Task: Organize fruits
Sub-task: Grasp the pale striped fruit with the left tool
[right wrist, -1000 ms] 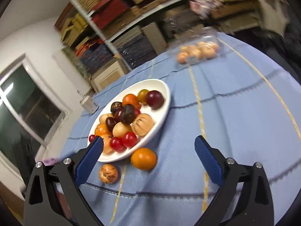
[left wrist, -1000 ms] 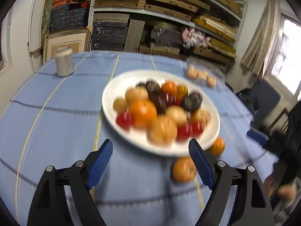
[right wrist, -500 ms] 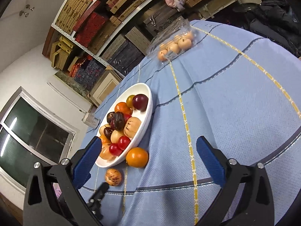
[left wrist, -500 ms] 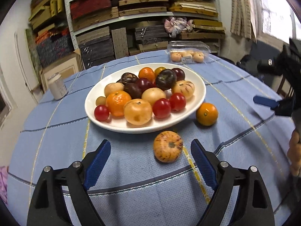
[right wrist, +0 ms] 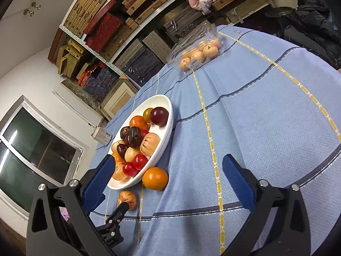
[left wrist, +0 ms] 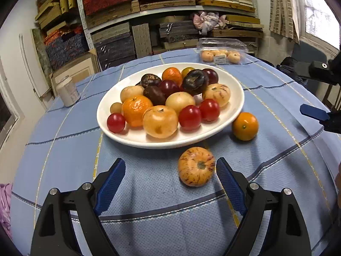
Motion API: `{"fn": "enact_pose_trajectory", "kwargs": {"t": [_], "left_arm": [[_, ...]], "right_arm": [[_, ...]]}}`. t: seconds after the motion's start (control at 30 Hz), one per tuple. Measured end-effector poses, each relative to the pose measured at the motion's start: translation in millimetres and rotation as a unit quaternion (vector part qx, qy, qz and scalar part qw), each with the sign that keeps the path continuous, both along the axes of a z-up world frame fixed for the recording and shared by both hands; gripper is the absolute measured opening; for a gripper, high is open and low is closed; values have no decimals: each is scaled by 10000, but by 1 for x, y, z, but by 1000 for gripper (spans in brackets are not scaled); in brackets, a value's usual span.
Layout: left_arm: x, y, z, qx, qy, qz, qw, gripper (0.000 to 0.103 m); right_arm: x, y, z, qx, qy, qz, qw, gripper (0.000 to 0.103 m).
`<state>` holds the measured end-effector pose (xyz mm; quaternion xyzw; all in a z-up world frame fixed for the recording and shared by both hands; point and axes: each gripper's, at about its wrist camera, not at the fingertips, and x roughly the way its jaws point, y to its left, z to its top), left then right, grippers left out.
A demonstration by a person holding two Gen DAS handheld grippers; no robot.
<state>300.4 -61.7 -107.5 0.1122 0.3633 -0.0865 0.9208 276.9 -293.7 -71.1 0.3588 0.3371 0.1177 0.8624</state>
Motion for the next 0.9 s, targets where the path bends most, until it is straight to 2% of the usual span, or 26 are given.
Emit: {"fn": "enact_pose_trajectory", "kwargs": {"t": [0.53,0.9], "left_arm": [[1,2,-4,-6,102,47,9999,89],[3,14,-1,-220,52,181,9996,90]], "right_arm": [[0,1,-1,-15,14,16,10000,99],[1,4,-2,-41,31,44,10000,99]]}}
